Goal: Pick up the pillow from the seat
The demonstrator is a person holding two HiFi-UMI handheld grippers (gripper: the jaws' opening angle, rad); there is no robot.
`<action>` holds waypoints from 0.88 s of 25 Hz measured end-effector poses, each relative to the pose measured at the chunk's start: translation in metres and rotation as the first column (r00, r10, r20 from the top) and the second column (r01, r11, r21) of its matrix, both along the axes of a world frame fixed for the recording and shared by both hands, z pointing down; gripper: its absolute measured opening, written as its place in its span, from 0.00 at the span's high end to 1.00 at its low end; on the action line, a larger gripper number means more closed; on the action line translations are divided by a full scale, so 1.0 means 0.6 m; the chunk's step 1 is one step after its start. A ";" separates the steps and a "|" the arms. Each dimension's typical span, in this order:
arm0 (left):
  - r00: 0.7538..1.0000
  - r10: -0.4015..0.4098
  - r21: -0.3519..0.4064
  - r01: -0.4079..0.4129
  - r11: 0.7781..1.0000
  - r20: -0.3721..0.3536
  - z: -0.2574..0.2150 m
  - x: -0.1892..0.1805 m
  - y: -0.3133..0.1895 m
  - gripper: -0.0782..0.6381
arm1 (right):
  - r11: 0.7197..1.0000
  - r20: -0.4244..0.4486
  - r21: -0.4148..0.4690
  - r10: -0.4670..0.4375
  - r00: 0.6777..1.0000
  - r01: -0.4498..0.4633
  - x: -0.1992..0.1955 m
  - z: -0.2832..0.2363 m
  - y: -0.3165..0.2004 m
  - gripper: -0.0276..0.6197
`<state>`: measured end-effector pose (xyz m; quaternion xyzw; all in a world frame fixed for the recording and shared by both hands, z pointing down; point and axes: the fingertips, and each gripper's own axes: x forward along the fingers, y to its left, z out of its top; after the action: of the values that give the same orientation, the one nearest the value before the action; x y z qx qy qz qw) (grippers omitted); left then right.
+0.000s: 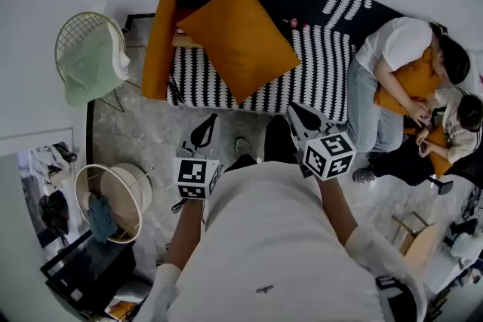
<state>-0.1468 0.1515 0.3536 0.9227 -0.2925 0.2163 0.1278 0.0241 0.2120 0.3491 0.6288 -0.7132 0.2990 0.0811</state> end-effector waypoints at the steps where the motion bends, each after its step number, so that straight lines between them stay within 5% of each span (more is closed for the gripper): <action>1: 1.000 -0.012 0.002 0.012 1.000 -0.001 -0.002 0.009 -0.009 0.87 | 1.000 0.002 0.001 -0.010 1.000 0.010 0.011 -0.001 -0.011 0.95; 13: 0.995 -0.097 -0.013 0.097 0.995 0.032 0.001 0.141 -0.085 0.87 | 0.992 -0.007 -0.008 -0.129 0.992 0.129 0.141 0.001 -0.125 0.95; 22: 0.969 -0.245 -0.027 0.246 0.969 0.011 0.010 0.215 -0.097 0.87 | 0.964 0.022 -0.050 -0.261 0.965 0.262 0.221 0.037 -0.176 0.94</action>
<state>-0.0176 0.0932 0.3598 0.8766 -0.4019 0.2066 0.1654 0.1565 0.1063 0.3716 0.5245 -0.7825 0.3088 0.1310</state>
